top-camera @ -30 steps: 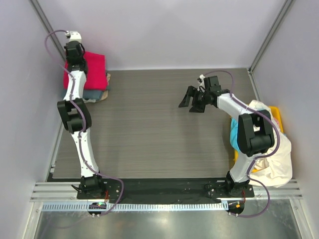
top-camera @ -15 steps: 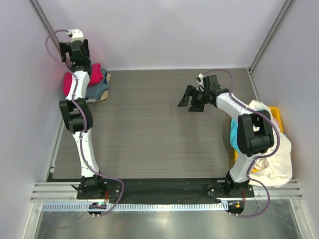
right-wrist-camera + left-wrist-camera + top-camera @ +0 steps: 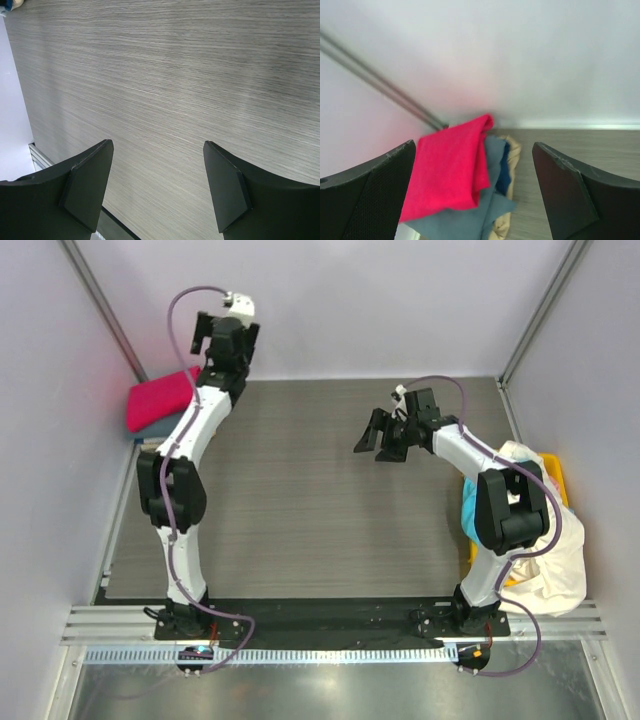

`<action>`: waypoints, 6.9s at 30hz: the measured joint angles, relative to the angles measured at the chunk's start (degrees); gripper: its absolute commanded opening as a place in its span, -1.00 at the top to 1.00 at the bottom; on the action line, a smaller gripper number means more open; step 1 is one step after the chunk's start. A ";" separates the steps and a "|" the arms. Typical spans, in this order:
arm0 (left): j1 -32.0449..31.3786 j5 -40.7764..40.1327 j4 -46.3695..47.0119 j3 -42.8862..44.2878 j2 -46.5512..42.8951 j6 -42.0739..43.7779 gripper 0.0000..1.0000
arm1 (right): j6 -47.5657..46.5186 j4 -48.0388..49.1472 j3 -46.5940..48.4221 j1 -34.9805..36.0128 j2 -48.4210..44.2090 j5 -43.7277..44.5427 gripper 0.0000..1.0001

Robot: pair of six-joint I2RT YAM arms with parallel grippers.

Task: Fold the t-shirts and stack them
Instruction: Neatly place the folded tshirt to the corner

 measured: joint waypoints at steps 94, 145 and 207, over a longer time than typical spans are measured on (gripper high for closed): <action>7.21 -0.17 -44.09 20.76 15.63 -25.66 0.06 | -2.01 -2.60 -4.20 1.44 -9.46 1.40 -0.60; 6.93 -6.86 -39.12 23.02 20.65 -22.12 0.93 | -2.97 -2.60 -4.28 1.44 -9.46 2.05 -0.60; 21.46 19.47 -24.63 -12.52 1.73 -47.52 -0.16 | -3.30 -2.97 -4.28 1.49 -11.37 1.68 -0.60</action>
